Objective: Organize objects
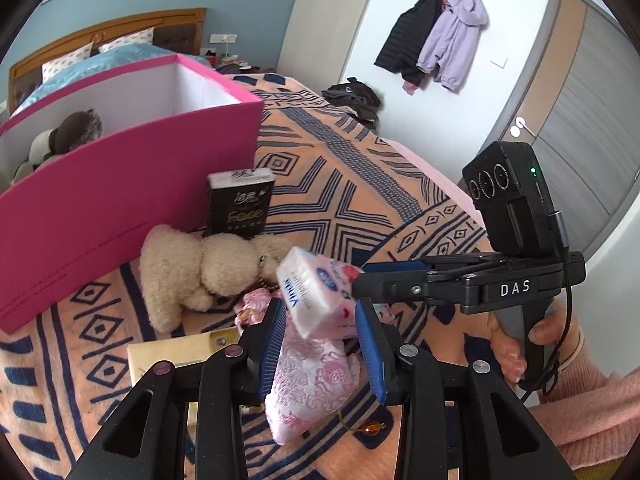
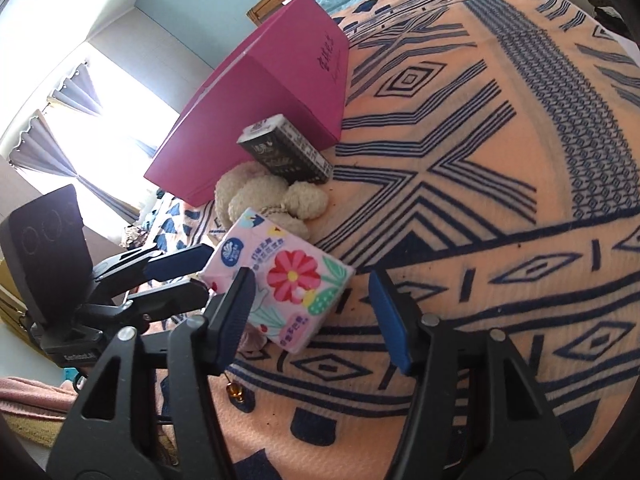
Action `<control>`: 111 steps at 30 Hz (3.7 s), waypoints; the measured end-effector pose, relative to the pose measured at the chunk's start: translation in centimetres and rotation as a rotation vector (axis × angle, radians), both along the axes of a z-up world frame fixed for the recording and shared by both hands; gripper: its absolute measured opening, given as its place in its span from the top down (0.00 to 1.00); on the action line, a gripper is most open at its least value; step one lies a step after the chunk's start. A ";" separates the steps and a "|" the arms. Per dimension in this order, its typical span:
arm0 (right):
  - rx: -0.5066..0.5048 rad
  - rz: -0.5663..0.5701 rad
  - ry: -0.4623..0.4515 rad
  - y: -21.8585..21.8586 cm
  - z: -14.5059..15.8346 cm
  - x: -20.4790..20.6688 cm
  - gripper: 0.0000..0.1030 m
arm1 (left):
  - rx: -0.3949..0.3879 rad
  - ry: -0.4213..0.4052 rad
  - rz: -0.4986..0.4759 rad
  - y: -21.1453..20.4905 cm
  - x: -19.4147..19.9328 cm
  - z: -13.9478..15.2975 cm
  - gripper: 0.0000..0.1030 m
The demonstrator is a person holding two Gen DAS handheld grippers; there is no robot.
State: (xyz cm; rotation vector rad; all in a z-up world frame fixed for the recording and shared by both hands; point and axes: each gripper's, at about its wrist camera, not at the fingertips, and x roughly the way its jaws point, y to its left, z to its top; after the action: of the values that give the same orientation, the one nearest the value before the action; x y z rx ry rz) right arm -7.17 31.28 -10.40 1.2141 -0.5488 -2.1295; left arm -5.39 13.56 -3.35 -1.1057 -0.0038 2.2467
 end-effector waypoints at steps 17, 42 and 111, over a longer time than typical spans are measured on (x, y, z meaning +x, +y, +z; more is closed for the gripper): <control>0.064 -0.033 0.072 0.3 2.1 0.0 0.50 | 0.032 0.008 -0.061 -0.1 0.8 -0.1 0.64; 0.000 0.123 -0.015 -5.9 -0.2 -5.9 0.51 | 0.000 -0.049 0.178 -6.7 -5.9 -1.7 0.61; 0.073 0.123 0.358 -9.5 13.9 -10.5 0.77 | 0.087 0.112 0.193 -9.4 -13.7 7.9 0.43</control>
State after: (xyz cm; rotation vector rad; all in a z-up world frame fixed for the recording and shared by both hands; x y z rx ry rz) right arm -17.67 21.83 3.51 0.8496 -0.2345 -2.2072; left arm -19.12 4.20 4.55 -0.9677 -0.1665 2.4528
